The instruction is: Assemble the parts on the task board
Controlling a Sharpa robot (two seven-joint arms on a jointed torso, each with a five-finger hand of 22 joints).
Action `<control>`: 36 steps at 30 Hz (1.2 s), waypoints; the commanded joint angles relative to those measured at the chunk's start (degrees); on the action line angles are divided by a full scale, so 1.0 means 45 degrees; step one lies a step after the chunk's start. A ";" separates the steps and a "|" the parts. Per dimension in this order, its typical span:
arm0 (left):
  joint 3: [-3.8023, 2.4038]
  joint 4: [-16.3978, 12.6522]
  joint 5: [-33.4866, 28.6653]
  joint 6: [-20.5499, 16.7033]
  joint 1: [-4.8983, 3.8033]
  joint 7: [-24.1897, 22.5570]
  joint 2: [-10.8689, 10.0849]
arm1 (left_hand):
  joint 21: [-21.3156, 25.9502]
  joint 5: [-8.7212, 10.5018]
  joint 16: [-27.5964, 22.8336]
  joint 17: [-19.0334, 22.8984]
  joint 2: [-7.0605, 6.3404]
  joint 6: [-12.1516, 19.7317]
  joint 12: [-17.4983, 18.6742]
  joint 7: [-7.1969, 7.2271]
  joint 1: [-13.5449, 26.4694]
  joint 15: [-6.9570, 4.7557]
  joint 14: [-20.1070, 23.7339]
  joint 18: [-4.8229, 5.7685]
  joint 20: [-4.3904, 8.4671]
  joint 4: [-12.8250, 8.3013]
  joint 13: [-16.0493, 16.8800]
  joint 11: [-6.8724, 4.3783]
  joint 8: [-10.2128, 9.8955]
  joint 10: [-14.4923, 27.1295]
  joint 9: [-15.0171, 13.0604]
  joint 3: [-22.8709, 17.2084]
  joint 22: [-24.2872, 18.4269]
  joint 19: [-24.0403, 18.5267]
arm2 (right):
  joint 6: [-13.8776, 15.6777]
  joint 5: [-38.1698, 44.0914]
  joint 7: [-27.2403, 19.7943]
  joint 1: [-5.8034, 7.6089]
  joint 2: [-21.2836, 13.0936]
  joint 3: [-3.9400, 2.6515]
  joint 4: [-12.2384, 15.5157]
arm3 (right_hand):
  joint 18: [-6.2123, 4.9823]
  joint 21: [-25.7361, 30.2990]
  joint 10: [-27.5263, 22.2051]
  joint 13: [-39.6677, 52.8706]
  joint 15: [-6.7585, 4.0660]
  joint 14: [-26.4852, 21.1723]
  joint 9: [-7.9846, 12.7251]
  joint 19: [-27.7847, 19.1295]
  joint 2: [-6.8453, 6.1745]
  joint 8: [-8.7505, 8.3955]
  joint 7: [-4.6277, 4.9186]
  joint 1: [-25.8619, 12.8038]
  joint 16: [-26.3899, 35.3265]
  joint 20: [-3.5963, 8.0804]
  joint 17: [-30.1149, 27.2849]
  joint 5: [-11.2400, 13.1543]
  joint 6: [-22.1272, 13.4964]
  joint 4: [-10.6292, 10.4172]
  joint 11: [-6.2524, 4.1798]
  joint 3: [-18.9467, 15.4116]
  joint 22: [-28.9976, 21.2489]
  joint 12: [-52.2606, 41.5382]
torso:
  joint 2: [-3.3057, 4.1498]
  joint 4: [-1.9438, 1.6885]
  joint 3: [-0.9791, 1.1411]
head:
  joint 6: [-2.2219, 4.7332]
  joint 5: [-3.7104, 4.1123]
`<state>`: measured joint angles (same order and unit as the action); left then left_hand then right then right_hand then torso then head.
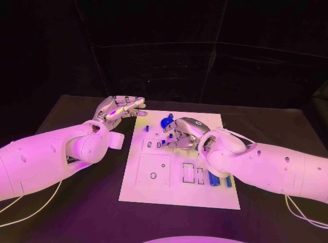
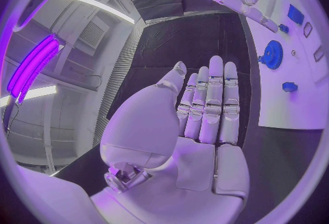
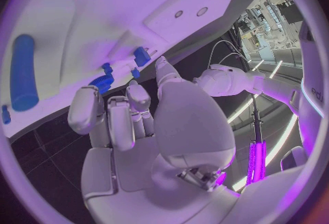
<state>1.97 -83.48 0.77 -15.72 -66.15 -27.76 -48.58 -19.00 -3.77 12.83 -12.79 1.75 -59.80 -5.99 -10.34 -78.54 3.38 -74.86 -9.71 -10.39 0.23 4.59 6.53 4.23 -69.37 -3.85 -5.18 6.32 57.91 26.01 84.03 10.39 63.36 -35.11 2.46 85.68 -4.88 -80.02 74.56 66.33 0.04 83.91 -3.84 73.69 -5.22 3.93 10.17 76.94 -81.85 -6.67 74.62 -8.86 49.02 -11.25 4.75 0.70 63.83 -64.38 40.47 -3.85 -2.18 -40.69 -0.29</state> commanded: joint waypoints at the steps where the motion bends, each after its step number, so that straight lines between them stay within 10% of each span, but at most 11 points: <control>1: -0.0014 -0.0087 0.1390 -0.0718 -0.0026 0.0967 -0.0071 | -0.0361 0.0001 0.0479 -0.0393 -0.0032 -0.0242 -0.0091 0.0120 0.0195 -0.0255 -0.0735 -0.0217 0.0272 0.0020 0.0041 -0.0178 0.0056 -0.0351 -0.0033 -0.0137 0.0156 0.0605 | 0.1057 -0.1958 -0.3166 0.0270 -0.0438 -0.0023 0.0450 | -0.0141 0.0128 -0.0097 -0.0144 0.0096 0.0571 -0.0022 -0.0158 0.0154 0.0072 -0.0009 0.0075 0.0203 -0.0019 -0.0313 -0.0024 0.0005 -0.0045 0.0041 -0.0134 -0.0224 0.0133 | -0.0043 0.0000 0.0035 | 0.0063 -0.0027; 4: -0.0014 -0.0160 0.2446 -0.0732 -0.0068 0.2176 -0.0153 | -0.1527 -0.0009 0.2408 -0.1667 -0.0152 -0.0721 -0.0339 0.0565 0.0753 -0.0874 -0.2645 -0.0200 0.0905 0.0351 0.0288 -0.0680 0.0236 -0.1200 -0.0114 -0.0118 0.0697 0.2403 | 0.1009 -0.2954 -0.3855 0.0661 -0.1038 -0.0025 0.0880 | -0.0241 0.0364 -0.0180 -0.0305 0.0061 0.0435 -0.0054 -0.0479 0.0284 0.0195 -0.0060 0.0127 0.0559 -0.0004 -0.0871 -0.0215 0.0152 -0.0088 0.0001 -0.0282 -0.0728 0.0266 | -0.0129 0.0022 0.0102 | 0.0098 -0.0056; 7: -0.0016 -0.0233 0.3816 -0.0247 -0.0201 0.3691 -0.0213 | -0.2745 0.0011 0.9879 -0.8482 -0.0318 -0.1055 -0.0912 0.0920 0.1493 -0.1152 -0.2901 -0.0223 0.1474 0.0918 0.0910 -0.0912 0.0359 -0.2061 -0.0256 0.0101 0.1350 0.3654 | 0.0766 -0.4403 -0.4036 0.1121 -0.1577 -0.0024 0.1109 | -0.0344 0.0628 -0.0239 -0.0433 0.0033 0.0290 -0.0060 -0.0811 0.0389 0.0256 -0.0086 0.0208 0.0945 0.0023 -0.1440 -0.0282 0.0211 -0.0091 -0.0032 -0.0380 -0.1264 0.0375 | -0.0225 0.0073 0.0183 | 0.0072 -0.0093; 11: -0.0017 -0.0158 0.6746 0.1655 -0.0632 0.6510 -0.0078 | -0.4463 0.0029 1.3830 -1.2784 -0.0367 -0.1028 -0.1938 0.0993 0.2075 -0.1341 -0.2889 -0.0103 0.1619 0.1616 0.2116 -0.1049 0.0523 -0.2260 -0.0494 0.0592 0.2537 0.4213 | 0.0275 -0.6612 -0.4118 0.1897 -0.2229 -0.0022 0.0998 | -0.0776 0.2036 -0.0444 -0.0916 -0.0053 -0.0409 -0.0063 -0.2249 0.0640 0.0399 -0.0172 0.0586 0.2976 0.0113 -0.4047 -0.0387 0.0313 0.0078 -0.0110 -0.0607 -0.3716 0.0826 | -0.0344 0.0135 0.0262 | 0.0034 -0.0158; 14: -0.0017 -0.0053 0.8633 0.2801 -0.0892 0.8262 0.0125 | -0.8003 0.0039 1.4845 -1.4047 -0.0186 -0.0911 -0.2538 0.0992 0.1995 -0.1430 -0.2897 0.0456 0.1687 0.1829 0.2861 -0.1108 0.0663 -0.2022 -0.0642 0.0680 0.7008 0.5274 | 0.0472 -0.7728 -0.4356 0.2208 -0.2472 -0.0020 0.0749 | -0.1091 0.3369 -0.0880 -0.1695 -0.0136 -0.0965 -0.0083 -0.3303 0.0865 0.0575 -0.0249 0.0985 0.4943 0.0176 -0.6239 -0.0416 0.0528 0.0320 -0.0173 -0.0589 -0.5729 0.1703 | -0.0428 0.0203 0.0310 | -0.0015 -0.0216; 18: -0.0017 0.0163 1.0416 0.4200 -0.1212 1.0129 0.0530 | -0.8996 0.0030 1.5627 -1.5053 0.0129 -0.0711 -0.3392 0.1015 0.1788 -0.1428 -0.2965 0.0561 0.1789 0.2023 0.3876 -0.1181 0.0937 -0.1612 -0.0867 0.0642 0.8119 0.5683 | 0.0777 -0.8904 -0.4837 0.2442 -0.2613 -0.0019 0.0320 | -0.1253 0.5063 -0.2713 -0.4702 -0.0095 -0.1917 -0.0053 -0.4096 0.1218 0.0660 -0.0164 0.1456 0.8271 0.0153 -0.9312 -0.0487 0.0556 0.0523 -0.0218 -0.0332 -0.7515 0.5178 | -0.0495 0.0284 0.0380 | -0.0017 -0.0271; 20: -0.0012 0.0325 1.0888 0.4574 -0.1339 1.0699 0.0804 | -1.0419 0.0022 1.6568 -1.6320 0.0138 -0.0811 -0.4092 0.1087 0.1823 -0.1539 -0.3212 0.0860 0.1809 0.2153 0.4493 -0.1307 0.1226 -0.1743 -0.1043 0.0719 1.0106 0.6022 | 0.0711 -0.9417 -0.5160 0.2508 -0.2623 -0.0018 0.0135 | -0.1253 0.5948 -0.2948 -0.5602 -0.0007 -0.2324 -0.0059 -0.4325 0.1280 0.0744 -0.0160 0.1672 0.9541 0.0083 -0.9861 -0.0528 0.0653 0.0546 -0.0133 -0.0187 -0.8046 0.6303 | -0.0514 0.0291 0.0415 | -0.0057 -0.0278; 23: 0.0062 0.0559 1.1328 0.4934 -0.1514 1.1289 0.1233 | -1.1824 0.0020 1.7149 -1.7157 0.0087 -0.0903 -0.6352 0.1299 0.1886 -0.1642 -0.3364 0.1106 0.1933 0.2361 0.6578 -0.1471 0.1888 -0.1825 -0.1517 0.0906 1.2047 0.6171 | 0.0381 -1.0121 -0.5777 0.2562 -0.2588 -0.0018 -0.0084 | -0.1095 0.7640 -0.3292 -0.7827 0.0457 -0.3906 -0.0044 -0.5416 0.1269 0.0788 0.0058 0.2186 1.2132 -0.0265 -1.1051 -0.0563 0.0912 0.0455 0.0181 0.0295 -0.8966 0.8940 | -0.0528 0.0293 0.0419 | -0.0062 -0.0284; 27: 0.0489 0.0860 1.1778 0.5368 -0.1906 1.1982 0.1811 | -1.2602 -0.0042 1.7149 -1.7157 0.0152 -0.0638 -1.1198 0.1447 0.2089 -0.1865 -0.3364 0.1256 0.1939 0.2724 1.1247 -0.1707 0.2909 -0.2166 -0.2425 0.1219 1.3094 0.6101 | -0.0060 -1.0685 -0.6371 0.2604 -0.2515 -0.0018 -0.0359 | -0.1038 0.9687 -0.2541 -1.0702 0.1114 -0.4846 0.0014 -0.6230 0.0931 0.0588 0.0375 0.2480 1.4775 -0.0905 -1.2711 -0.0527 0.1126 0.0244 0.0547 0.0931 -1.0158 1.1414 | -0.0543 0.0303 0.0432 | -0.0082 -0.0313; 29: 0.0743 0.1047 1.2006 0.5591 -0.2107 1.2387 0.2129 | -1.2918 0.0031 1.7149 -1.7157 0.0200 -0.0590 -1.2373 0.1554 0.2528 -0.1753 -0.3364 0.1278 0.2046 0.3150 1.2377 -0.1728 0.3517 -0.2210 -0.2966 0.1597 1.3555 0.6107 | -0.0271 -1.0850 -0.6575 0.2626 -0.2472 -0.0017 -0.0508 | -0.1257 1.0606 -0.1744 -1.2546 0.1219 -0.4152 0.0011 -0.5609 0.0642 0.0398 0.0370 0.2401 1.5915 -0.1076 -1.3692 -0.0513 0.1314 0.0136 0.0620 0.1329 -1.0816 1.2612 | -0.0539 0.0298 0.0438 | -0.0082 -0.0341; 36: 0.1125 0.1594 1.2644 0.5844 -0.2401 1.3287 0.2894 | -1.3342 0.0073 1.7149 -1.7157 0.0392 0.0133 -1.3294 0.1623 0.2771 -0.1824 -0.3364 0.1355 0.2046 0.3599 1.3258 -0.1743 0.4669 -0.2006 -0.4214 0.2420 1.4164 0.6077 | -0.0733 -1.1049 -0.6895 0.2660 -0.2345 -0.0017 -0.0846 | -0.1279 1.1013 -0.1144 -1.3469 0.0977 -0.3269 -0.0015 -0.4647 0.0566 0.0329 0.0270 0.2437 1.6421 -0.0872 -1.4240 -0.0570 0.1635 0.0373 0.0481 0.1781 -1.1199 1.2934 | -0.0518 0.0318 0.0409 | -0.0080 -0.0352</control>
<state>7.06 -76.60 54.04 7.78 -76.78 27.66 -35.70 -78.88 -3.65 89.83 -74.94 3.53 -59.56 -65.69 -2.96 -66.56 -4.62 -84.05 -4.37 -1.43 16.38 64.15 -1.28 25.06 -78.71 -22.61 5.53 69.96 84.08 25.19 36.82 -17.64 75.13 -45.75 2.41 81.96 -10.26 -30.65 69.24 5.81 4.40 68.94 -3.84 52.60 -2.26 5.75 11.46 87.90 -8.08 -10.63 10.58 -11.22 56.06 -9.50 6.88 8.52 13.47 -6.42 38.07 -2.41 -0.21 -41.01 -1.94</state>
